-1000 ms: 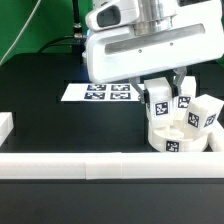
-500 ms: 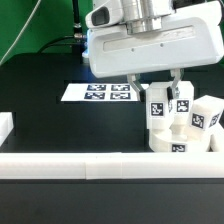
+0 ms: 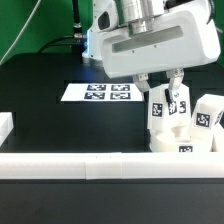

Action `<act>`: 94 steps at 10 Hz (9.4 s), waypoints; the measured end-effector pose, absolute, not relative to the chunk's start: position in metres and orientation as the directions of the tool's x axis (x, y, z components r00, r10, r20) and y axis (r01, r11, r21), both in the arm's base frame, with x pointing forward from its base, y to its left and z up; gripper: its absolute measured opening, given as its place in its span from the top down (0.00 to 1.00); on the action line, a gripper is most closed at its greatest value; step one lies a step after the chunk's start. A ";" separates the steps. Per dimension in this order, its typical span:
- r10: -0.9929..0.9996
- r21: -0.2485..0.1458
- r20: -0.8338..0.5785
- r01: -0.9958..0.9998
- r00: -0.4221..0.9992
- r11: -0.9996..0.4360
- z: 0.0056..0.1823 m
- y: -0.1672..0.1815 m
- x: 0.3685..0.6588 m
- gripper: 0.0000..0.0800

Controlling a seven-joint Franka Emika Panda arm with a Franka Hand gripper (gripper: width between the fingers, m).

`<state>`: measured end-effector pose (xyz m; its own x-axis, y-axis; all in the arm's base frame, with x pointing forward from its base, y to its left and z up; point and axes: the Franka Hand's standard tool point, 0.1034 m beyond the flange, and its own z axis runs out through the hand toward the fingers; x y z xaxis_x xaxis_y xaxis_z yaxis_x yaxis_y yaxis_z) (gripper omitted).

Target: Assemble stool

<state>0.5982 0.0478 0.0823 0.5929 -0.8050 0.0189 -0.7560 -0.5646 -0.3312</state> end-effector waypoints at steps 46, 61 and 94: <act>0.947 0.144 -0.005 0.937 -0.321 0.319 0.081 0.055 0.594 0.19; 0.874 0.107 0.123 0.869 0.470 -0.482 0.082 0.063 0.597 0.58; -0.823 -0.323 0.082 -0.767 0.562 -0.555 0.109 0.034 0.597 0.19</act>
Offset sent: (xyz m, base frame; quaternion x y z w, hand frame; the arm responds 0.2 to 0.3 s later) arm 0.0090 -0.0052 0.0210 -0.0172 -0.0617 -0.0806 0.9947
